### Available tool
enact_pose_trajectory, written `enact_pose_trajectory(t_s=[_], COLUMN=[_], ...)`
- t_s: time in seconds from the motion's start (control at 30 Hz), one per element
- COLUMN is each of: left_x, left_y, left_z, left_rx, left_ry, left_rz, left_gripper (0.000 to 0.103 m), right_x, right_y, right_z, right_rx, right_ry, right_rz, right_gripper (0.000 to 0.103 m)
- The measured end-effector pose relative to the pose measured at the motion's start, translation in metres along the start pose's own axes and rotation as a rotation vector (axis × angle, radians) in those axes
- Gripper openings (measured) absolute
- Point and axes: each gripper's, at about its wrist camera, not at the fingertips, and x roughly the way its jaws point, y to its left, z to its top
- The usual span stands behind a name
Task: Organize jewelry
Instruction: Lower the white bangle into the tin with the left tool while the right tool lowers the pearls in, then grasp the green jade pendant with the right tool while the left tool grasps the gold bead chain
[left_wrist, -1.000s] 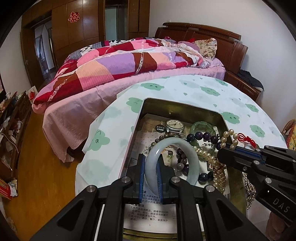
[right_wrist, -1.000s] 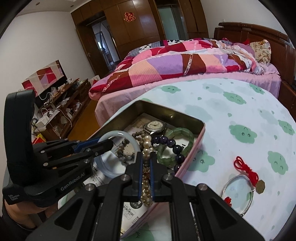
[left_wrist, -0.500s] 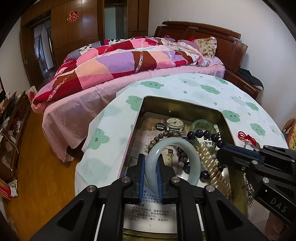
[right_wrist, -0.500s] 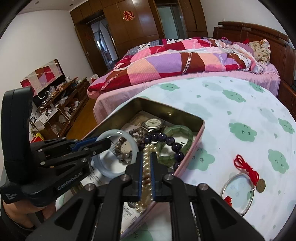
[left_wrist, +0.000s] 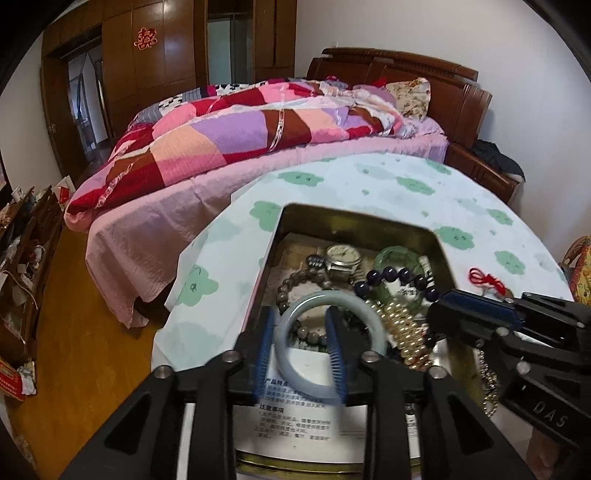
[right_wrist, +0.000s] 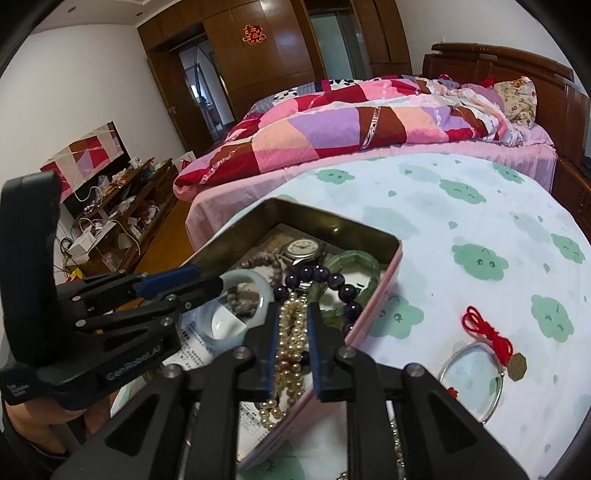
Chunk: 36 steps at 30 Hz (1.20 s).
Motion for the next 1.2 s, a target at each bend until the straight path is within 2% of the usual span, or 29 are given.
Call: enact_pose_trajectory(t_s=[0.03, 0.07, 0.1, 0.23, 0.3, 0.33, 0.57, 0.8, 0.9, 1.13, 1.2], left_x=[-0.003, -0.004, -0.006, -0.011, -0.015, -0.019, -0.024, -0.024, -0.024, -0.027, -0.027], left_y=[-0.001, -0.001, -0.001, -0.001, 0.000, 0.001, 0.002, -0.015, -0.022, -0.043, -0.048], left_z=[0.000, 0.001, 0.001, 0.004, 0.005, 0.005, 0.003, -0.003, -0.005, -0.010, -0.011], left_rx=[0.004, 0.003, 0.001, -0.002, -0.006, -0.007, -0.030, -0.014, -0.009, 0.031, 0.041], left_ry=[-0.009, -0.013, -0.019, -0.031, -0.048, -0.065, -0.087, -0.081, -0.075, -0.070, -0.068], left_rz=[-0.009, -0.014, -0.017, -0.005, 0.019, 0.029, 0.029, 0.004, 0.002, -0.016, -0.020], left_gripper=[0.045, 0.050, 0.052, 0.058, 0.074, 0.075, 0.076, 0.076, 0.076, 0.076, 0.076], right_x=[-0.003, -0.005, -0.009, -0.019, -0.026, -0.030, -0.063, -0.077, -0.072, -0.056, -0.050], right_y=[-0.001, -0.001, -0.002, -0.007, -0.014, -0.018, -0.069, -0.105, -0.103, -0.078, -0.075], right_z=[0.000, 0.000, 0.000, 0.001, 0.001, 0.000, -0.024, -0.060, -0.067, -0.063, -0.066], right_rx=[0.004, 0.005, 0.005, 0.006, 0.017, 0.021, 0.110, 0.170, 0.163, 0.057, 0.035], right_ry=[-0.006, -0.015, -0.026, -0.044, -0.053, -0.059, -0.075, -0.008, 0.017, 0.062, 0.088], right_rz=[-0.004, -0.006, -0.008, -0.020, -0.026, -0.037, -0.150, -0.244, -0.230, -0.199, -0.203], right_gripper=[0.035, 0.047, 0.053, 0.053, 0.055, 0.056, 0.058, 0.058, 0.054, 0.042, 0.029])
